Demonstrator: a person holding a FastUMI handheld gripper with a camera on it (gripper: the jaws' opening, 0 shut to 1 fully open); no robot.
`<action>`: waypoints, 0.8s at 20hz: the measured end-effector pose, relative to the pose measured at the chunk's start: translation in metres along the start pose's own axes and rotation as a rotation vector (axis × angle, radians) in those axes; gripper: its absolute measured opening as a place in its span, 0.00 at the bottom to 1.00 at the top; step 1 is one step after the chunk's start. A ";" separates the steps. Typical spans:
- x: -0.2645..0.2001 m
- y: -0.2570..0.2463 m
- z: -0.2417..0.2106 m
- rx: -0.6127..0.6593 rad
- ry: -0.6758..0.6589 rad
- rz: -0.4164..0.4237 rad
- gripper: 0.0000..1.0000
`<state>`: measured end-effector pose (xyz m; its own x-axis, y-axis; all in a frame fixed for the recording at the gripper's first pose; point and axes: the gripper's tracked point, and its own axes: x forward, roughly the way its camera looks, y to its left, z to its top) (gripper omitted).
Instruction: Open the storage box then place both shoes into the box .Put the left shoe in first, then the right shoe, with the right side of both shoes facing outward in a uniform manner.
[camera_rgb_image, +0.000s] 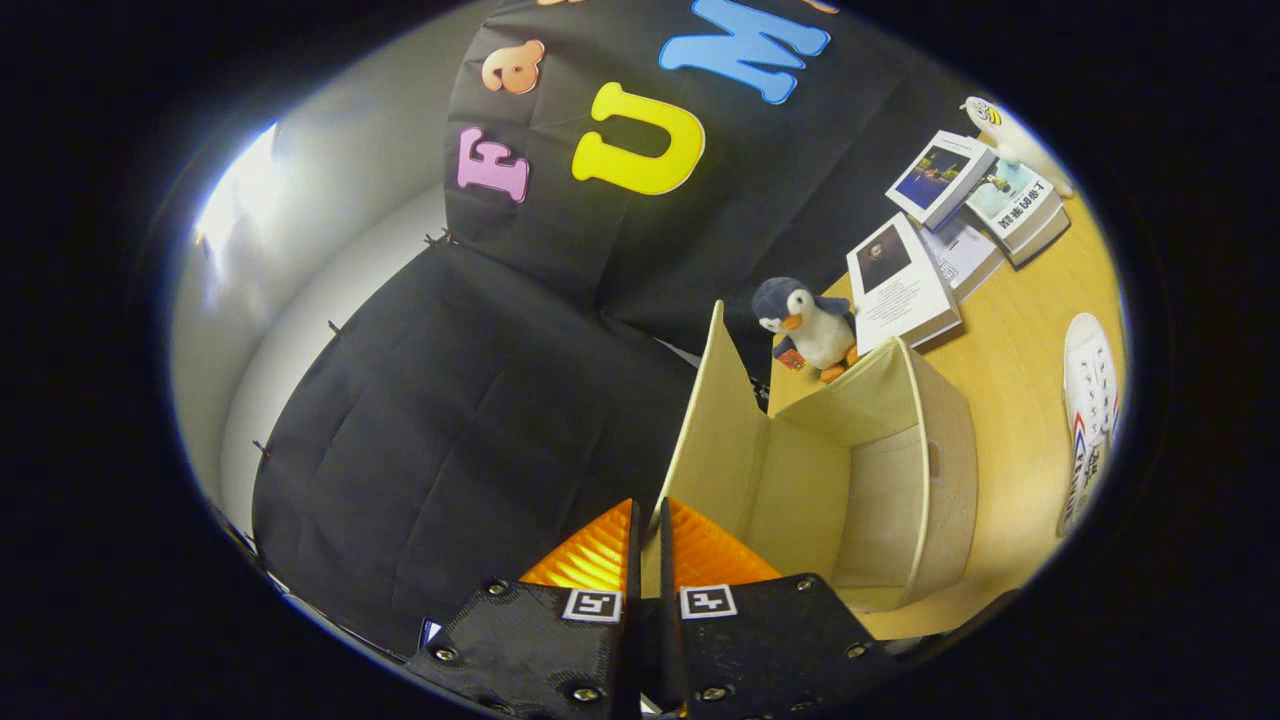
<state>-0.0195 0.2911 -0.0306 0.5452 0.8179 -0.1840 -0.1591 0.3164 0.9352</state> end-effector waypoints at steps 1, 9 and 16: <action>0.005 0.004 -0.002 -0.009 0.005 0.001 0.07; 0.051 0.025 -0.028 -0.034 0.083 0.016 0.07; 0.088 0.044 -0.052 -0.054 0.158 0.050 0.07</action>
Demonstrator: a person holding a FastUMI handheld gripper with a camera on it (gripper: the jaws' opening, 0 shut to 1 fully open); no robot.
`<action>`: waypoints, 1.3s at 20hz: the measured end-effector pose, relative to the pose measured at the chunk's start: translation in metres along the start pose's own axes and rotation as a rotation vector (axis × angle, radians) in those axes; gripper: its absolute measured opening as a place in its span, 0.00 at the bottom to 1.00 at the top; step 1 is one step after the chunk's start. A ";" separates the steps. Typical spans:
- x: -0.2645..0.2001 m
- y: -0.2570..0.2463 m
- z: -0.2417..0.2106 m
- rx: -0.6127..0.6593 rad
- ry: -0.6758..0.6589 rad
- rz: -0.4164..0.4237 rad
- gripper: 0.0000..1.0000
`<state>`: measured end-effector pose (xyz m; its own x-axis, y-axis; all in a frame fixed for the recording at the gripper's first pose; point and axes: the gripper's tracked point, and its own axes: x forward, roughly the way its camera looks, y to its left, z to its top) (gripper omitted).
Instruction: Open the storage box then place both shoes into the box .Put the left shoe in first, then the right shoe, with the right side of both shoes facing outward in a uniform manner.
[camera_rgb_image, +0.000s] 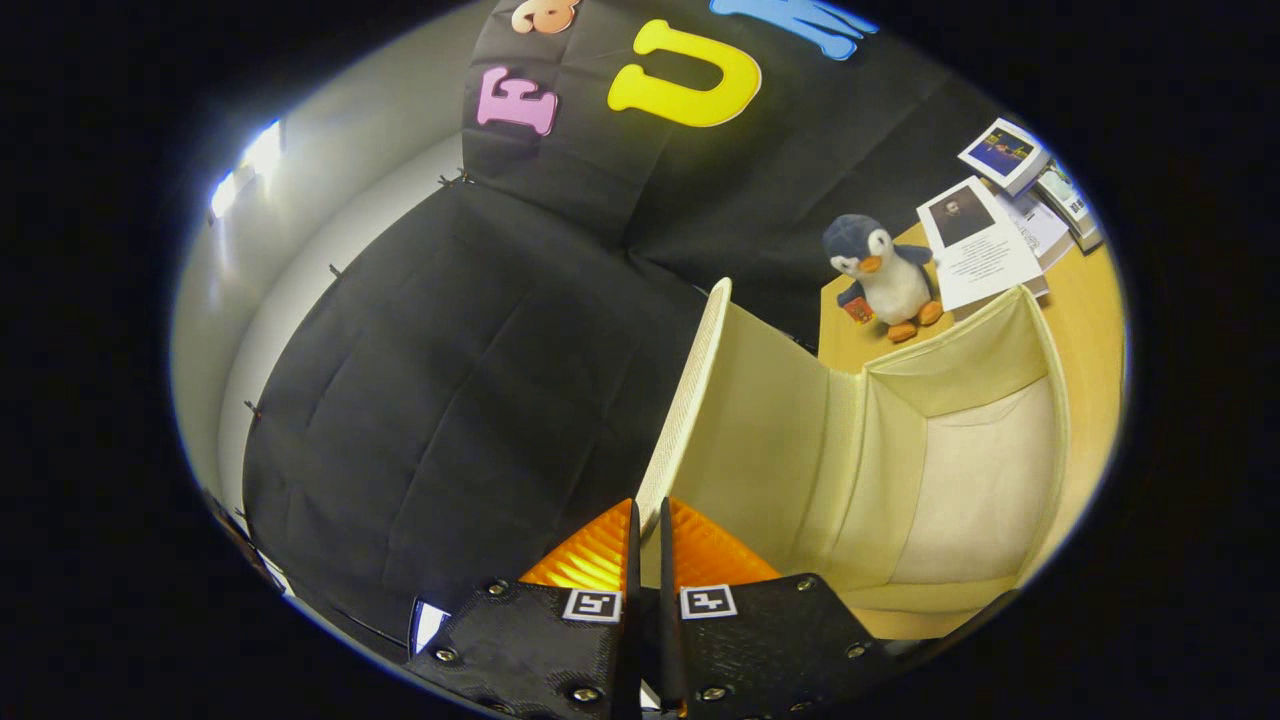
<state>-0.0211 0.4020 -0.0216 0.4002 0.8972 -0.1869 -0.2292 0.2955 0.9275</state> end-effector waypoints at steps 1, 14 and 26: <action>0.005 0.002 -0.003 -0.004 0.006 0.002 0.07; 0.010 -0.021 -0.011 -0.192 0.035 -0.127 0.95; -0.084 -0.074 0.054 -0.451 -0.047 -0.352 0.96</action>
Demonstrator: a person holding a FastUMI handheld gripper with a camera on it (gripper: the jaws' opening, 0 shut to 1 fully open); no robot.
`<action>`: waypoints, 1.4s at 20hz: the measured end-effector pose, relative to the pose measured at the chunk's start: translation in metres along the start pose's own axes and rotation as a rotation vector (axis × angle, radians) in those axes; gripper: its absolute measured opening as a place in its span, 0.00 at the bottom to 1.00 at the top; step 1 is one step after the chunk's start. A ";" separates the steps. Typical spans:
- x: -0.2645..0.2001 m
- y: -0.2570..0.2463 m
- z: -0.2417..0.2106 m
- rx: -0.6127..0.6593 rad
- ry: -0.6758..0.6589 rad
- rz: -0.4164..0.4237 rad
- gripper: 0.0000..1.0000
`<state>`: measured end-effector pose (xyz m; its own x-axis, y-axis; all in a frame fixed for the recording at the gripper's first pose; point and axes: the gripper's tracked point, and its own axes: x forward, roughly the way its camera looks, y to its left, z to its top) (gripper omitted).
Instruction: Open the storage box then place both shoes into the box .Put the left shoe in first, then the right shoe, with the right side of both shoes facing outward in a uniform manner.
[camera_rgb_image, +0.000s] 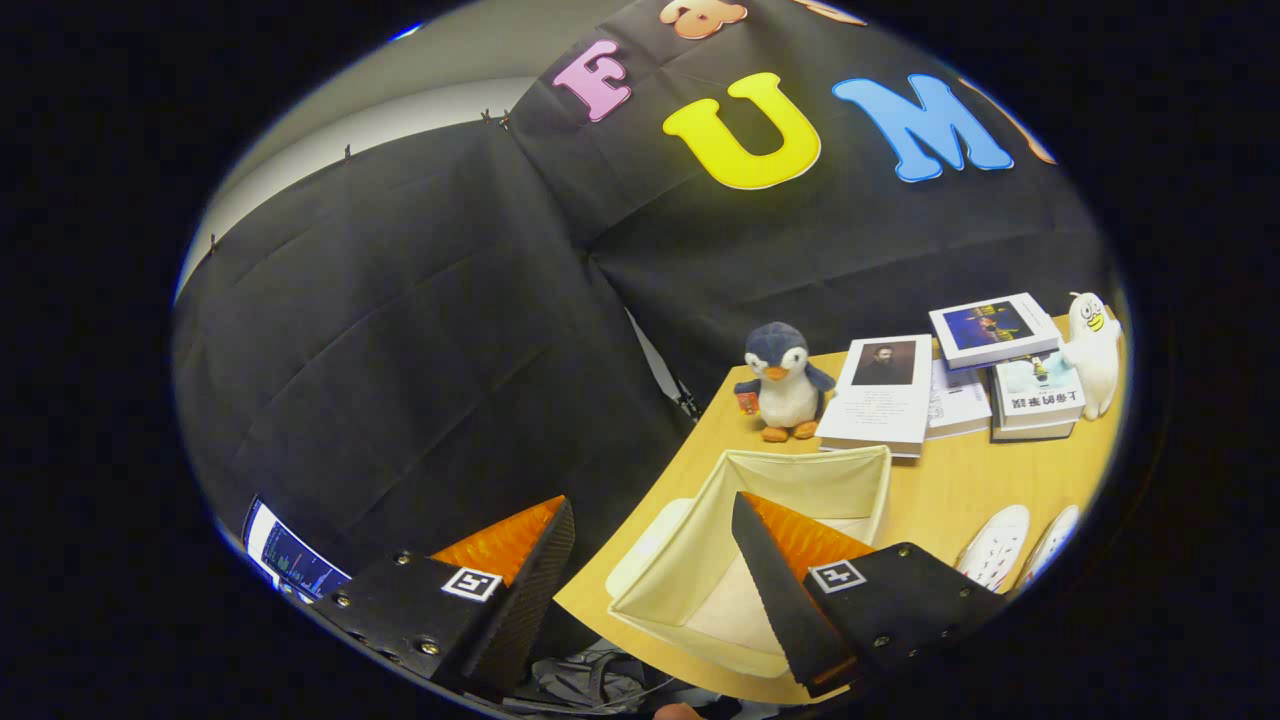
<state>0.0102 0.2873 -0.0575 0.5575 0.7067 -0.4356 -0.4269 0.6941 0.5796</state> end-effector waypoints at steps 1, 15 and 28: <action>-0.006 -0.010 0.001 -0.006 -0.002 -0.018 0.96; -0.069 -0.178 -0.020 0.075 -0.005 -0.292 0.97; -0.070 -0.269 -0.092 0.245 0.109 -0.394 0.97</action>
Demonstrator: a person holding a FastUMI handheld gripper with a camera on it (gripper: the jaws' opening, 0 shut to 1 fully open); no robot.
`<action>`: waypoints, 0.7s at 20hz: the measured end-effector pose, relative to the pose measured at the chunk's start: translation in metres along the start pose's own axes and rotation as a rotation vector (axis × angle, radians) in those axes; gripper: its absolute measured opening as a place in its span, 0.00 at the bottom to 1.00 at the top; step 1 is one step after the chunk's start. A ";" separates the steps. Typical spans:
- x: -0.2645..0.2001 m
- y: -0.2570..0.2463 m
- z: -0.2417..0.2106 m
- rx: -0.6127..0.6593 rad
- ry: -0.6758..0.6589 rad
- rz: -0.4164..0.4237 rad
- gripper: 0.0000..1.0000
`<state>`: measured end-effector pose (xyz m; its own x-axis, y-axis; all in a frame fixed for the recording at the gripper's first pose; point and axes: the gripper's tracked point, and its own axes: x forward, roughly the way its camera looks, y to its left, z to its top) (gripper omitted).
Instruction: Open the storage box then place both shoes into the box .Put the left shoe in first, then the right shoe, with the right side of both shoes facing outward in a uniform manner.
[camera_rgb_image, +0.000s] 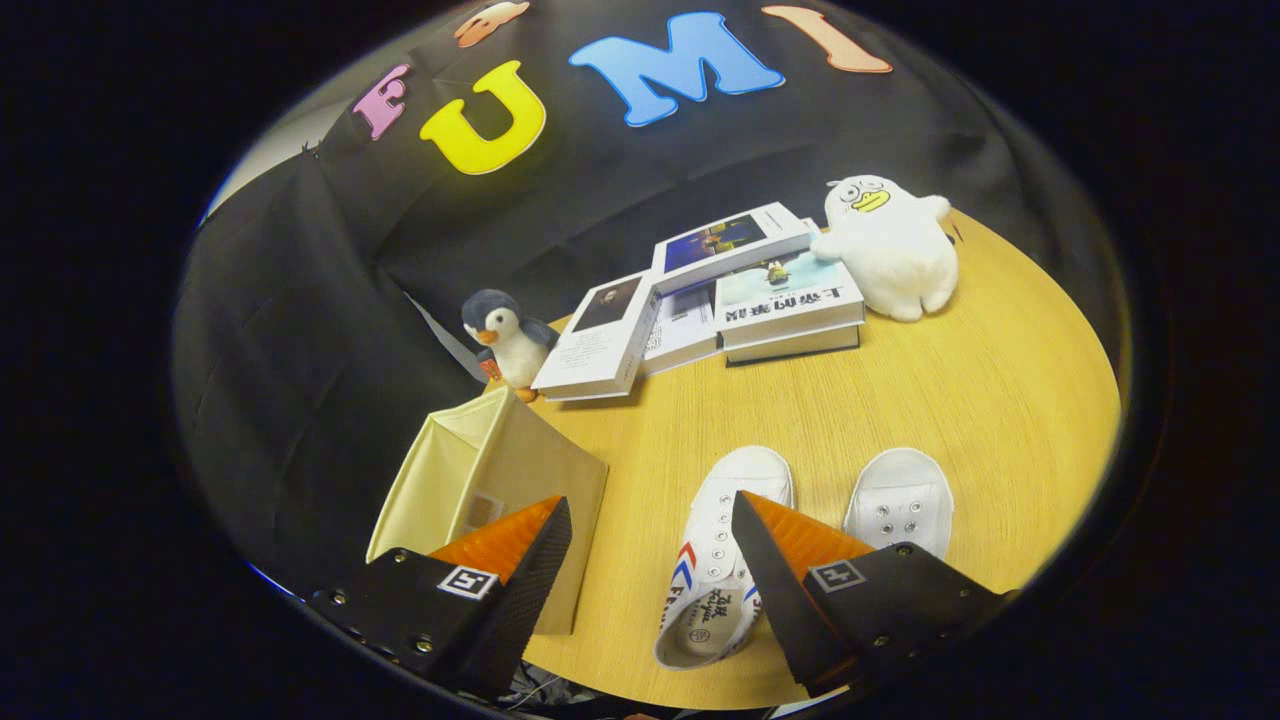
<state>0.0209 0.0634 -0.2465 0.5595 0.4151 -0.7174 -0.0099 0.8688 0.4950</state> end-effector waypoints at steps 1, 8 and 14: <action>0.002 -0.004 -0.006 0.009 0.017 -0.008 0.97; 0.021 -0.032 -0.039 0.116 0.113 -0.044 0.96; 0.032 -0.052 -0.057 0.227 0.155 -0.076 0.86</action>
<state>-0.0081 0.0469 -0.3229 0.4179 0.4026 -0.8144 0.2225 0.8238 0.5214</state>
